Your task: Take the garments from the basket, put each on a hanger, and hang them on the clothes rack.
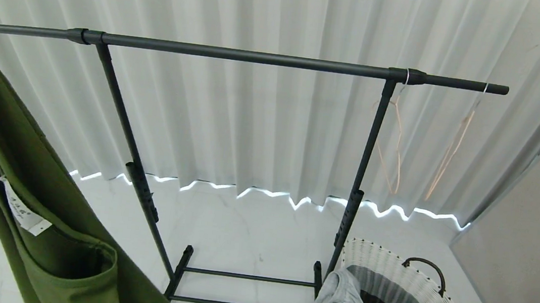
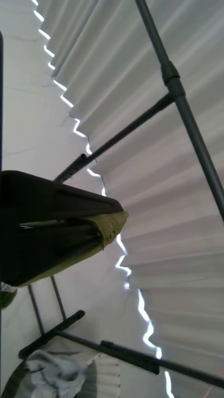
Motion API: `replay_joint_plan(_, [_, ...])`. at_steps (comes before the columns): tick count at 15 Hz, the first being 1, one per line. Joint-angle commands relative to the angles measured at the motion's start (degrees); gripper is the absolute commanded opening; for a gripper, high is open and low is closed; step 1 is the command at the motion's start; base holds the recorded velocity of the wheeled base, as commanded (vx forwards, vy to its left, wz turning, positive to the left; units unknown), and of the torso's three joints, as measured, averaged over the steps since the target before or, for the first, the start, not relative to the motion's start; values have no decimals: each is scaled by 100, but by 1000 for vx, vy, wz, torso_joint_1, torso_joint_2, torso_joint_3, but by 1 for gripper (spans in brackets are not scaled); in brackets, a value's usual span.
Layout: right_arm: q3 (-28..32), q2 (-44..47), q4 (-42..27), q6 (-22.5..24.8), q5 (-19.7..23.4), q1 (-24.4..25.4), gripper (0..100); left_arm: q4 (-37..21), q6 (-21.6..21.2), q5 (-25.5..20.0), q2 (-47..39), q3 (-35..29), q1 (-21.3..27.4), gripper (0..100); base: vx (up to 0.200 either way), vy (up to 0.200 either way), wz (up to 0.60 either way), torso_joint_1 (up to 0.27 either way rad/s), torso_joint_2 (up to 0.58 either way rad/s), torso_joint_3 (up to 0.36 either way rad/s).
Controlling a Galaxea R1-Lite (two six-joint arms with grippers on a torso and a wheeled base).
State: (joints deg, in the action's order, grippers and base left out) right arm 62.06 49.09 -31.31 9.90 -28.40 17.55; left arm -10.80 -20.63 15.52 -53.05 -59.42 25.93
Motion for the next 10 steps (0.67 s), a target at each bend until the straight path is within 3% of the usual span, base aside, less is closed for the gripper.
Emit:
replay_joint_plan(1, [-1,22,37,3,2,2,100,-1,6,4,-3,0,0,0,200,0,0,2,7,2])
replay_joint_plan(10, [-247,127,362,-6,2,2,100,-1,-3,4,-30,-9,0,0,200,0,0,4,3,1])
